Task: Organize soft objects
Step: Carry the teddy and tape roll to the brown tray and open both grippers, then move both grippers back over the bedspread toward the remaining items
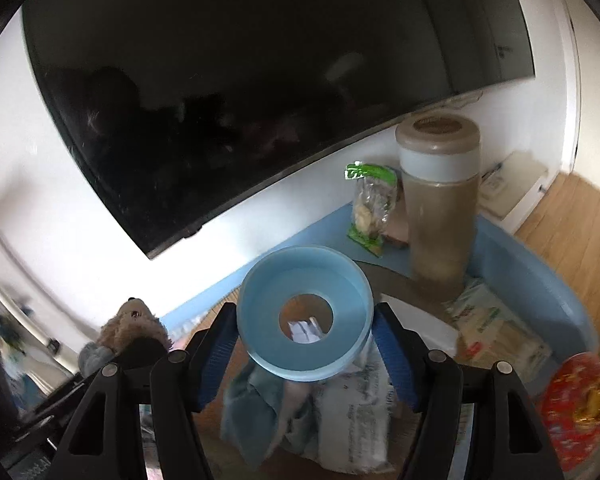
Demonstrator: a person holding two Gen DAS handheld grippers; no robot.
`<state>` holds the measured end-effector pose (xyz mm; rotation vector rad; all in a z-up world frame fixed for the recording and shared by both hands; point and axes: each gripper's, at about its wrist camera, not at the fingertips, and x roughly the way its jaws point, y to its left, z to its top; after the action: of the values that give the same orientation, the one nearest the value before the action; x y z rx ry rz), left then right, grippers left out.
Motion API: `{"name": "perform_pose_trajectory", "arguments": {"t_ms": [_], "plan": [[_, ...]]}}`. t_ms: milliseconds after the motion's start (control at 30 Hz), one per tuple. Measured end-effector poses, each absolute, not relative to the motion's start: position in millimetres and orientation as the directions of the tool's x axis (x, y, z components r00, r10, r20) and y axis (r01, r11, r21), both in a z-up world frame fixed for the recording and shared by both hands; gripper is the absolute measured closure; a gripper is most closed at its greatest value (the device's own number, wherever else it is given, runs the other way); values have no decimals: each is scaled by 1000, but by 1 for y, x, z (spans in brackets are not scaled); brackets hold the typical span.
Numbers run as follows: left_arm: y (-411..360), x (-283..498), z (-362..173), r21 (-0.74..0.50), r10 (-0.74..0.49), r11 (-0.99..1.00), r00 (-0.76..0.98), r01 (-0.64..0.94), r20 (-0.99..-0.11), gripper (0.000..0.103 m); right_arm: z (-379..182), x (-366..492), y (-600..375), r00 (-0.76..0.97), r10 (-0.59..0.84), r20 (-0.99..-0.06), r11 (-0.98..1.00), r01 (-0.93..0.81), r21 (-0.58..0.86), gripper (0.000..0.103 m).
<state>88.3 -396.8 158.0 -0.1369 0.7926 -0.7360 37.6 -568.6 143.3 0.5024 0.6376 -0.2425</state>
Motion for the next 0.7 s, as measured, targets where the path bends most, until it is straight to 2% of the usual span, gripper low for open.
{"name": "perform_pose_trajectory", "arguments": {"t_ms": [67, 133, 167, 433, 700], "plan": [[-398, 91, 156, -363, -626, 767, 493, 529, -604, 40, 139, 42, -573, 790, -33, -612, 847, 347, 403, 35], [-395, 95, 154, -367, -611, 783, 508, 502, -608, 18, 133, 44, -579, 791, 3, -612, 831, 339, 442, 35], [-394, 97, 153, -383, -619, 778, 506, 498, -600, 14, 132, 42, -582, 799, 23, -602, 823, 327, 465, 35], [-374, 73, 163, -435, -699, 705, 444, 560, -561, 13, 147, 11, -579, 822, 16, -570, 821, 314, 477, 35], [-308, 34, 193, -434, -703, 708, 502, 557, -503, 13, 174, -22, -520, 839, 28, -543, 875, 242, 420, 35]]}}
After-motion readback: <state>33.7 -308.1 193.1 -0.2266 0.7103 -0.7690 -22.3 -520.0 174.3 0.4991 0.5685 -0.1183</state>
